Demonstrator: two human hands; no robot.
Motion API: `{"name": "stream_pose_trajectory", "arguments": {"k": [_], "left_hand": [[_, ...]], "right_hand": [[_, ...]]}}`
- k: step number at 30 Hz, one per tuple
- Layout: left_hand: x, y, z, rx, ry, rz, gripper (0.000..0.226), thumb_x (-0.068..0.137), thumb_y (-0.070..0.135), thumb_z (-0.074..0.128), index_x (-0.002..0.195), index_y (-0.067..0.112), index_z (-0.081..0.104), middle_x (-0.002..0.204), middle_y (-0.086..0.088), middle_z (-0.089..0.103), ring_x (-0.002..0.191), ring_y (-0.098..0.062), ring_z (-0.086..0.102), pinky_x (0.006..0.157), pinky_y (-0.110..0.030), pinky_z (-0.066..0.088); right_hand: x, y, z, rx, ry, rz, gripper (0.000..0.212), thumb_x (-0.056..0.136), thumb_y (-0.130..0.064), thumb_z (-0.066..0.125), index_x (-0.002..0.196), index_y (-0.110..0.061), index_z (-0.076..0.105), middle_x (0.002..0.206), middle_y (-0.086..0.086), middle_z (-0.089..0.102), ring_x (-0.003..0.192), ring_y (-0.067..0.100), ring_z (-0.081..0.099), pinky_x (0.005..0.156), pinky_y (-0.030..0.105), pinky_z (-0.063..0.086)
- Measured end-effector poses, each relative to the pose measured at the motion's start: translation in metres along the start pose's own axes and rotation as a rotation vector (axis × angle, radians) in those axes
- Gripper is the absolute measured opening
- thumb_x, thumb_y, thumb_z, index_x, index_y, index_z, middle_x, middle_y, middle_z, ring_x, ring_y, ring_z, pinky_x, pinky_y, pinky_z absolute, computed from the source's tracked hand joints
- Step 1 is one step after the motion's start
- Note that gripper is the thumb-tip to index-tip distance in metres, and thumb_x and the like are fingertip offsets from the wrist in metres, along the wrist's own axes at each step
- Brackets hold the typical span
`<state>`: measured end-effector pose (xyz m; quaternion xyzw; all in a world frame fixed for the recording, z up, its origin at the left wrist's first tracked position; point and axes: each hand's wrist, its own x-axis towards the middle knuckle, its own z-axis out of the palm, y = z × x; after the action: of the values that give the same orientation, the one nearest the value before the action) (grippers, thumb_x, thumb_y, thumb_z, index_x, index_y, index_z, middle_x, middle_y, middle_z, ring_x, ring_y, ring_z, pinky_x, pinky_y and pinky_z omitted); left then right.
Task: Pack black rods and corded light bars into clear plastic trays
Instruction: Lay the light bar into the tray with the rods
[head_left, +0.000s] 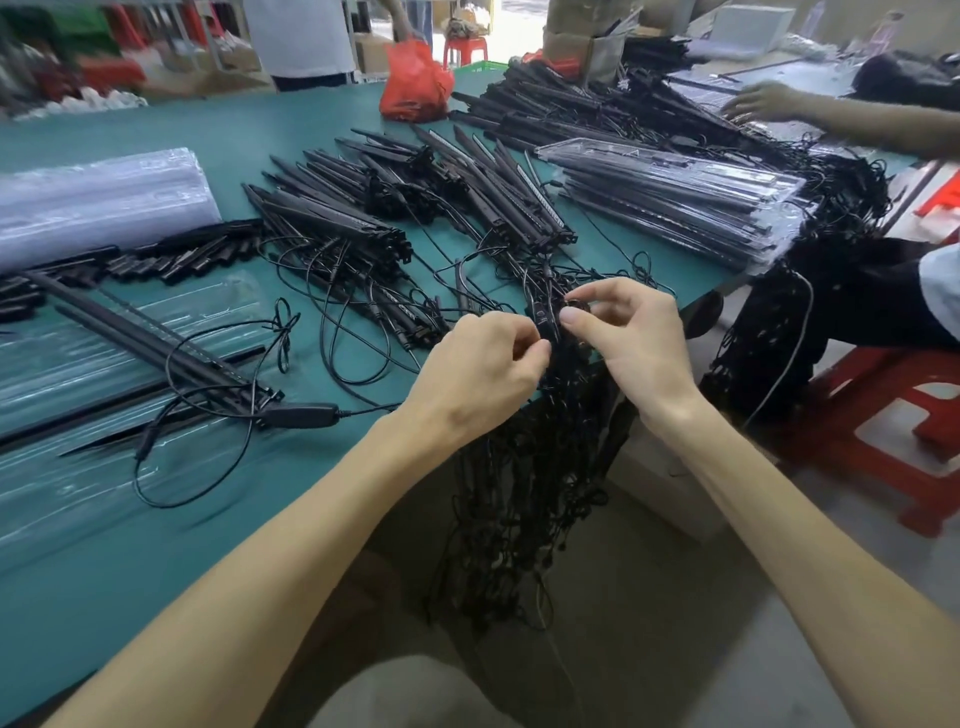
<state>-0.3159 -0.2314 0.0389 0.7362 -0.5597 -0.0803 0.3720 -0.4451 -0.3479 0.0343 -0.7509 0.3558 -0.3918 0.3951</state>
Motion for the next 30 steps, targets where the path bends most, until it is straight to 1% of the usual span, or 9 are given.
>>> {"name": "stream_pose_trajectory", "arguments": {"k": [4, 7, 11, 14, 18, 20, 22, 25, 30], "left_hand": [[0.004, -0.003, 0.001, -0.06, -0.061, -0.091, 0.027, 0.092, 0.027, 0.055, 0.07, 0.019, 0.067, 0.057, 0.007, 0.059, 0.047, -0.004, 0.051, 0.05, -0.023, 0.038], [0.006, -0.005, 0.003, -0.086, -0.098, -0.112, 0.022, 0.096, 0.024, 0.051, 0.082, 0.016, 0.065, 0.065, 0.002, 0.067, 0.042, -0.004, 0.056, 0.048, -0.024, 0.046], [0.009, -0.006, 0.007, -0.105, -0.104, -0.08, 0.01, 0.096, 0.019, 0.057, 0.104, 0.015, 0.061, 0.09, 0.001, 0.07, 0.059, -0.006, 0.061, 0.064, -0.028, 0.054], [0.008, -0.005, 0.01, -0.19, -0.05, -0.098, 0.012, 0.095, 0.017, 0.062, 0.105, 0.014, 0.057, 0.09, 0.0, 0.07, 0.052, -0.004, 0.06, 0.054, -0.019, 0.049], [0.005, -0.005, 0.013, -0.141, 0.0, -0.075, 0.005, 0.097, 0.017, 0.058, 0.101, 0.016, 0.058, 0.091, 0.002, 0.069, 0.06, -0.011, 0.061, 0.069, -0.038, 0.058], [0.006, -0.003, 0.015, -0.116, -0.01, -0.069, 0.01, 0.098, 0.017, 0.055, 0.105, 0.017, 0.063, 0.093, 0.002, 0.07, 0.059, -0.006, 0.058, 0.072, -0.039, 0.059], [0.007, -0.002, 0.014, -0.133, 0.004, -0.072, 0.015, 0.099, 0.017, 0.054, 0.107, 0.016, 0.066, 0.089, 0.003, 0.071, 0.055, -0.001, 0.055, 0.069, -0.036, 0.059], [0.006, 0.001, 0.011, -0.248, -0.014, -0.1, 0.015, 0.099, 0.012, 0.054, 0.107, 0.012, 0.067, 0.081, 0.0, 0.072, 0.043, -0.004, 0.055, 0.052, -0.027, 0.052], [0.01, 0.005, 0.005, -0.52, -0.116, -0.321, 0.01, 0.098, 0.01, 0.056, 0.098, 0.011, 0.067, 0.081, -0.001, 0.074, 0.043, -0.01, 0.055, 0.044, -0.015, 0.043]], "right_hand": [[0.0, 0.0, 0.004, 0.074, -0.061, 0.034, 0.019, 0.088, -0.02, 0.076, 0.104, -0.019, 0.065, 0.081, 0.001, 0.073, 0.066, 0.014, 0.071, 0.063, 0.023, 0.048], [0.0, 0.002, 0.007, 0.073, -0.045, 0.027, 0.019, 0.087, -0.019, 0.077, 0.099, -0.017, 0.062, 0.075, 0.003, 0.073, 0.062, 0.015, 0.071, 0.055, 0.02, 0.047], [0.001, 0.004, 0.008, 0.096, -0.022, 0.028, 0.009, 0.089, -0.023, 0.075, 0.094, -0.019, 0.069, 0.076, 0.0, 0.074, 0.061, 0.01, 0.068, 0.058, 0.021, 0.048], [-0.001, 0.004, 0.009, 0.114, 0.003, -0.009, 0.006, 0.09, -0.019, 0.074, 0.093, -0.018, 0.069, 0.079, 0.0, 0.073, 0.061, 0.01, 0.067, 0.059, 0.019, 0.051], [-0.005, 0.002, 0.012, 0.155, 0.045, -0.074, 0.006, 0.091, -0.015, 0.072, 0.094, -0.017, 0.067, 0.081, -0.001, 0.07, 0.062, 0.009, 0.065, 0.06, 0.018, 0.049], [-0.006, 0.0, 0.013, 0.181, 0.068, -0.093, 0.008, 0.092, -0.015, 0.072, 0.094, -0.019, 0.066, 0.083, -0.001, 0.07, 0.063, 0.008, 0.064, 0.06, 0.018, 0.049], [-0.005, -0.003, 0.014, 0.203, 0.086, -0.104, 0.009, 0.091, -0.015, 0.072, 0.093, -0.021, 0.065, 0.083, -0.002, 0.07, 0.063, 0.008, 0.064, 0.061, 0.02, 0.051], [-0.003, -0.006, 0.014, 0.25, 0.085, -0.079, 0.01, 0.091, -0.014, 0.072, 0.092, -0.021, 0.065, 0.082, -0.004, 0.069, 0.062, 0.008, 0.063, 0.062, 0.022, 0.051], [-0.002, -0.003, 0.014, 0.29, 0.05, 0.002, 0.008, 0.092, -0.014, 0.071, 0.094, -0.02, 0.065, 0.08, -0.001, 0.069, 0.062, 0.008, 0.061, 0.06, 0.021, 0.051]]}}
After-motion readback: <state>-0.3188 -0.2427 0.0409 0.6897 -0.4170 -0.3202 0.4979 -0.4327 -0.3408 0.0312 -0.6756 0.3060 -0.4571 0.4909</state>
